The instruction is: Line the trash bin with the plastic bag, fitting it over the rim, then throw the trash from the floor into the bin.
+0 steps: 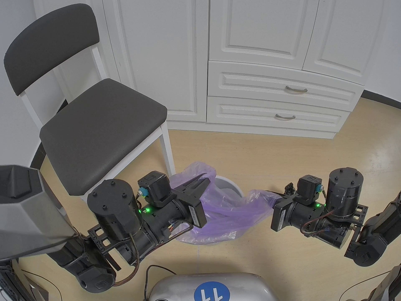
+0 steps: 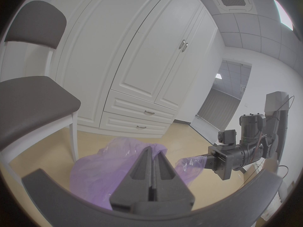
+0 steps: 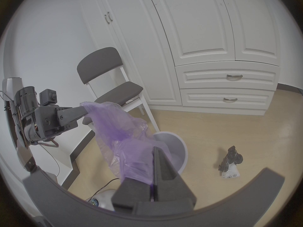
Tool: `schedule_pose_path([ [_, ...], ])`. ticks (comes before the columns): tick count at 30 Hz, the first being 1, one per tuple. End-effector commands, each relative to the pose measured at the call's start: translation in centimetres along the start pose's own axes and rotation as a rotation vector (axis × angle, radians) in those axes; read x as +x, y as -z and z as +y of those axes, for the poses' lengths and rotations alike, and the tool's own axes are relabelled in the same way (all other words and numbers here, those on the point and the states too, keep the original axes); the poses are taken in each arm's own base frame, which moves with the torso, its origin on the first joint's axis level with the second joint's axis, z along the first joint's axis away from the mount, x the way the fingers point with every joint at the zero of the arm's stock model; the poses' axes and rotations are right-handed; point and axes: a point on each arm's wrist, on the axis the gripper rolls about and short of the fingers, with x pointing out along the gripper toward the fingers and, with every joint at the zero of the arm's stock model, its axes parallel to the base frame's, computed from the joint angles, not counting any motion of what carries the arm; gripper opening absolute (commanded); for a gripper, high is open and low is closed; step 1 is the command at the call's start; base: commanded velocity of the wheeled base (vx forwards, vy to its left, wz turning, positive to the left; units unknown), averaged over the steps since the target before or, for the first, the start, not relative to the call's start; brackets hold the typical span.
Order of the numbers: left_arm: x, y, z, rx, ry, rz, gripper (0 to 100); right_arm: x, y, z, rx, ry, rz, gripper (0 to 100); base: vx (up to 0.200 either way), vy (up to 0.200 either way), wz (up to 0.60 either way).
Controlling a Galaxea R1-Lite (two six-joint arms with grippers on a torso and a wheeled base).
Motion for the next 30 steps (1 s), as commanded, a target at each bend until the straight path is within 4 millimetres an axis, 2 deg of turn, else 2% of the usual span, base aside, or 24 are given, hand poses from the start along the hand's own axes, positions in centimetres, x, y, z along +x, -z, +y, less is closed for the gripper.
schedule_pose_path([
  [1,0.5,1.1,0.1,0.0,-0.004,0.03,0,0.5,0.6,-0.6,0.002,0.018,0.025,0,0.0,0.0,0.0],
  [9,1.3,2.5,0.4,-0.016,-0.016,0.063,0,2.1,1.7,-1.9,0.014,0.044,0.077,0,0.0,0.0,0.0],
  [18,2.1,3.5,0.8,-0.027,-0.026,0.08,0,3.8,2.7,-2.2,0.072,0.043,0.108,0,0.0,0.0,0.0],
  [25,5.0,5.3,3.2,-0.161,-0.089,0.067,0,5.9,3.1,-3.7,0.133,0.095,0.109,0,0.0,0.0,0.0],
  [30,6.4,5.5,4.2,-0.25,-0.107,0.031,0,7.5,3.3,-5.1,0.201,0.133,0.098,0,0.0,0.0,0.0],
])
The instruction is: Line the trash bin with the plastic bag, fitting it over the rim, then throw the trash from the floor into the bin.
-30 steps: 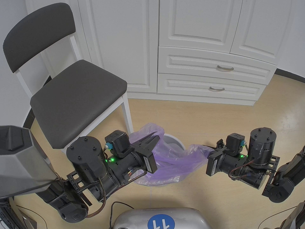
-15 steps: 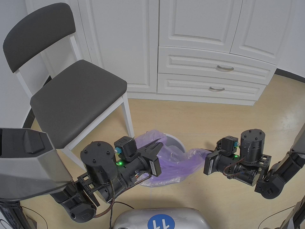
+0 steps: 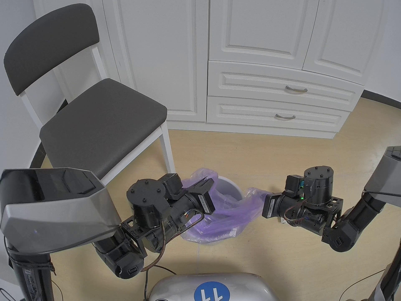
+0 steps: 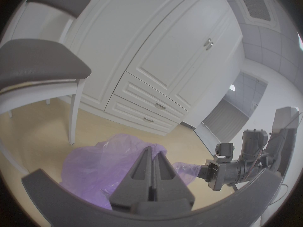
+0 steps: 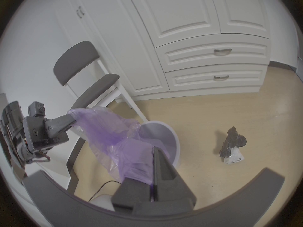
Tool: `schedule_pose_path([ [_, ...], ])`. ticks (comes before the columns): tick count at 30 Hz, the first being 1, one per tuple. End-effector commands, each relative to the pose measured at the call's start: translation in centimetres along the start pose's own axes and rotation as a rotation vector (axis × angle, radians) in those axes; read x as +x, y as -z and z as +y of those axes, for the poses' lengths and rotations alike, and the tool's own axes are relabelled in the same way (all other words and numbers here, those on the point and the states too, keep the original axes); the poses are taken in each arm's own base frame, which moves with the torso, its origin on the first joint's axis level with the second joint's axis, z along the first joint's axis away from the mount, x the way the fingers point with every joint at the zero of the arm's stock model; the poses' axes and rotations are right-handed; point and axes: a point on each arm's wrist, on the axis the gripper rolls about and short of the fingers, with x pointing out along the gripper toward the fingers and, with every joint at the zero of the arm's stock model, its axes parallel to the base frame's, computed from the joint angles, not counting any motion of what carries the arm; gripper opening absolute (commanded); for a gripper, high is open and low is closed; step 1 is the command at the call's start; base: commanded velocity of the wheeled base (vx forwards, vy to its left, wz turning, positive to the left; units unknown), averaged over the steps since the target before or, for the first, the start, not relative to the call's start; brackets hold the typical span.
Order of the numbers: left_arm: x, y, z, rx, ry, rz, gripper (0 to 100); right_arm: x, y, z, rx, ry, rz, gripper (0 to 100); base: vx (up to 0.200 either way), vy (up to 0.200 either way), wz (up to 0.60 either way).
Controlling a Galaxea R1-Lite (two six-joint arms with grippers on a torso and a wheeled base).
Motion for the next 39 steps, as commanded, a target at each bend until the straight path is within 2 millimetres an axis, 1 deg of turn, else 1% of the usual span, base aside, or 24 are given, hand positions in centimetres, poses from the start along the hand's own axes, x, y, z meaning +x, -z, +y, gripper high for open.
schedule_pose_path([
  [1,1.7,0.9,1.5,-0.05,-0.031,-0.009,0,2.2,0.4,-1.4,0.049,0.042,0.006,0,0.0,0.0,0.0],
  [7,2.9,0.9,2.3,-0.076,-0.079,-0.05,0,4.9,0.2,-3.5,0.154,0.093,-0.02,0,0.0,0.0,0.0],
  [8,3.0,1.0,2.3,-0.078,-0.083,-0.05,0,5.0,0.1,-3.7,0.161,0.097,-0.023,0,0.0,0.0,0.0],
  [9,3.4,0.9,2.4,-0.089,-0.094,-0.065,0,5.7,0.1,-4.2,0.195,0.107,-0.034,0,0.0,0.0,0.0],
  [12,4.2,0.5,2.5,-0.133,-0.111,-0.111,0,6.6,-0.3,-5.0,0.254,0.119,-0.062,0,0.0,0.0,0.0],
  [16,4.9,0.3,2.8,-0.172,-0.137,-0.13,0,7.1,-0.9,-5.9,0.308,0.13,-0.093,0,0.0,0.0,0.0],
  [22,5.0,0.6,2.9,-0.204,-0.144,-0.12,0,7.1,-1.8,-7.0,0.333,0.139,-0.145,0,0.0,0.0,0.0],
  [23,5.1,0.9,3.0,-0.205,-0.146,-0.114,0,7.1,-2.0,-7.4,0.34,0.131,-0.182,0,0.0,0.0,0.0],
  [25,5.1,1.0,3.0,-0.205,-0.147,-0.113,0,7.3,-1.9,-7.6,0.342,0.13,-0.199,0,0.0,0.0,0.0],
  [26,5.1,1.2,3.0,-0.206,-0.145,-0.11,0,7.5,-1.9,-8.2,0.342,0.123,-0.244,0,0.0,0.0,0.0],
  [27,5.1,1.2,3.0,-0.206,-0.145,-0.11,0,7.6,-1.8,-8.3,0.343,0.123,-0.248,0,0.0,0.0,0.0],
  [29,5.1,1.7,3.1,-0.205,-0.146,-0.102,0,8.0,-1.4,-9.1,0.344,0.123,-0.287,0,0.0,0.0,0.0],
  [32,5.2,2.3,3.3,-0.205,-0.151,-0.088,0,8.3,-0.9,-9.8,0.346,0.131,-0.296,0,0.0,0.0,0.0],
  [35,5.3,3.2,3.6,-0.203,-0.161,-0.069,0,8.8,-0.8,-10.4,0.348,0.139,-0.303,0,0.0,0.0,0.0],
  [38,5.5,4.3,4.2,-0.199,-0.174,-0.051,0,8.8,-0.8,-10.9,0.351,0.142,-0.32,0,0.0,0.0,0.0],
  [39,5.5,4.3,4.2,-0.199,-0.175,-0.049,0,8.8,-0.8,-11.0,0.351,0.14,-0.321,0,0.0,0.0,0.0],
])
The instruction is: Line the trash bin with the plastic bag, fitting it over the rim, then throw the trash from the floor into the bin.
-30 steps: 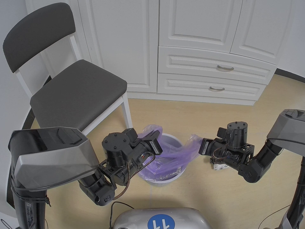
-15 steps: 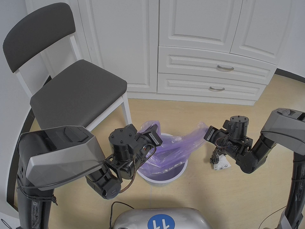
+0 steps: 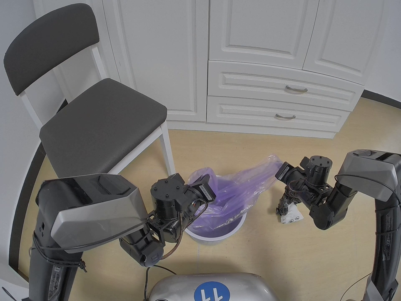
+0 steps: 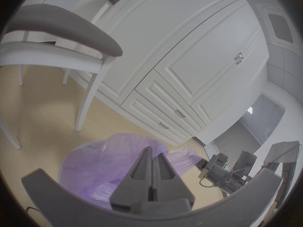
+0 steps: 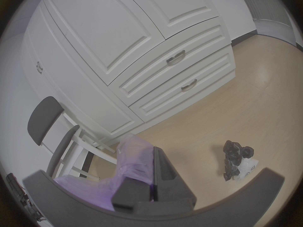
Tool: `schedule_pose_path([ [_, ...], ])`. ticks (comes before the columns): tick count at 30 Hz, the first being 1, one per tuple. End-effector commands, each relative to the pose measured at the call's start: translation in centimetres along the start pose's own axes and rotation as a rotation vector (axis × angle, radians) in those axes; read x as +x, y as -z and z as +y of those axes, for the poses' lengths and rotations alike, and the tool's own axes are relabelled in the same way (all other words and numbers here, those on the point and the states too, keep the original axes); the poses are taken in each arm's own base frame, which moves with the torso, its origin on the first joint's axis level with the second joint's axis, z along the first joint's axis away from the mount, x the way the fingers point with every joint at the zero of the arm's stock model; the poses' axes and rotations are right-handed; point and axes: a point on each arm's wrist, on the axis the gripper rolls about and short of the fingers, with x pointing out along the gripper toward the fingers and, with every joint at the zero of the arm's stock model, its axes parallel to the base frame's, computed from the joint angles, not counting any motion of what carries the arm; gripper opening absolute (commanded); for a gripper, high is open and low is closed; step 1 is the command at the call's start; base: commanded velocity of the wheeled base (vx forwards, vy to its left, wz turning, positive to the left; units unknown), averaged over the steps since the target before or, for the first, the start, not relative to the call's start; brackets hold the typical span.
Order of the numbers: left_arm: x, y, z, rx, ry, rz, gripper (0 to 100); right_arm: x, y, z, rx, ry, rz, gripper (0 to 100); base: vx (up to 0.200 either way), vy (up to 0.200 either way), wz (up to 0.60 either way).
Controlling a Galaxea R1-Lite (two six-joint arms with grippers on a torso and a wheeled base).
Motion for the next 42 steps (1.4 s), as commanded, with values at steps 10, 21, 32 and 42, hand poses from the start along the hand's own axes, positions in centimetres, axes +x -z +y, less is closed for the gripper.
schedule_pose_path([
  [10,1.1,4.2,2.9,0.047,-0.058,0.074,0,0.0,1.0,-1.5,0.003,-0.052,-0.033,0,0.0,0.0,0.0],
  [21,1.9,5.5,5.0,0.166,-0.122,0.061,0,-0.8,1.7,-1.2,-0.013,-0.049,0.009,0,0.0,0.0,0.0],
  [32,-0.2,2.5,5.6,0.41,-0.155,0.05,0,-4.6,3.2,-1.1,-0.329,-0.074,0.157,0,0.0,0.0,0.0],
  [42,-3.2,-2.1,3.1,0.564,-0.142,0.022,0,-8.6,4.5,-0.1,-0.664,-0.109,0.271,0,0.0,0.0,0.0],
])
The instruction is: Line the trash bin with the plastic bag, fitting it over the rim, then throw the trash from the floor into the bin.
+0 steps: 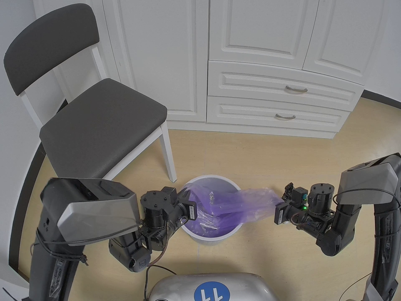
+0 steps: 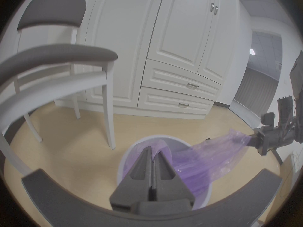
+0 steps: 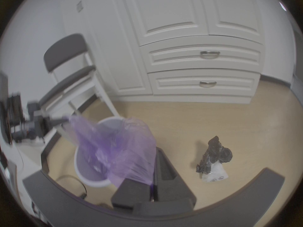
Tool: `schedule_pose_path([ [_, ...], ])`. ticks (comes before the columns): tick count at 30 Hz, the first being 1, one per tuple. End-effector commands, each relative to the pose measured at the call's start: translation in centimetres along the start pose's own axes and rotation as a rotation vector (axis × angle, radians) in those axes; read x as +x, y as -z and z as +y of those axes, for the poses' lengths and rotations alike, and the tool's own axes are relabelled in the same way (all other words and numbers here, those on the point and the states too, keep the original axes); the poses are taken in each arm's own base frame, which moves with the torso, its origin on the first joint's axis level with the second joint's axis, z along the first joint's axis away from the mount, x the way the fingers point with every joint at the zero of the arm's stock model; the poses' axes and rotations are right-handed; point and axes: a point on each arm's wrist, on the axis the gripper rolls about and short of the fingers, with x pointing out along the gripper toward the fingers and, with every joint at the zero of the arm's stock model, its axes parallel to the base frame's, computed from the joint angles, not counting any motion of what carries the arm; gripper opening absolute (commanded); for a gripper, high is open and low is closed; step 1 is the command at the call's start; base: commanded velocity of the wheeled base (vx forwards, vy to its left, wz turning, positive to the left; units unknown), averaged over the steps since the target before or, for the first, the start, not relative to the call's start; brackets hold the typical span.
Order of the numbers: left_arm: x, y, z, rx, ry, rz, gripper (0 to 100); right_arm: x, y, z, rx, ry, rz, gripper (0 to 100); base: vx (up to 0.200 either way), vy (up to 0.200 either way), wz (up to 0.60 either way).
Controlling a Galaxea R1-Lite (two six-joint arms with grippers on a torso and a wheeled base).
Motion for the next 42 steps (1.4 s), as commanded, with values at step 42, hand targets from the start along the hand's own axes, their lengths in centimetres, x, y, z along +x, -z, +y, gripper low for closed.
schedule_pose_path([
  [42,-0.4,1.6,10.9,0.299,-0.159,0.136,0,-0.8,5.7,-7.7,-0.208,0.194,0.201,0,0.0,0.0,0.0],
])
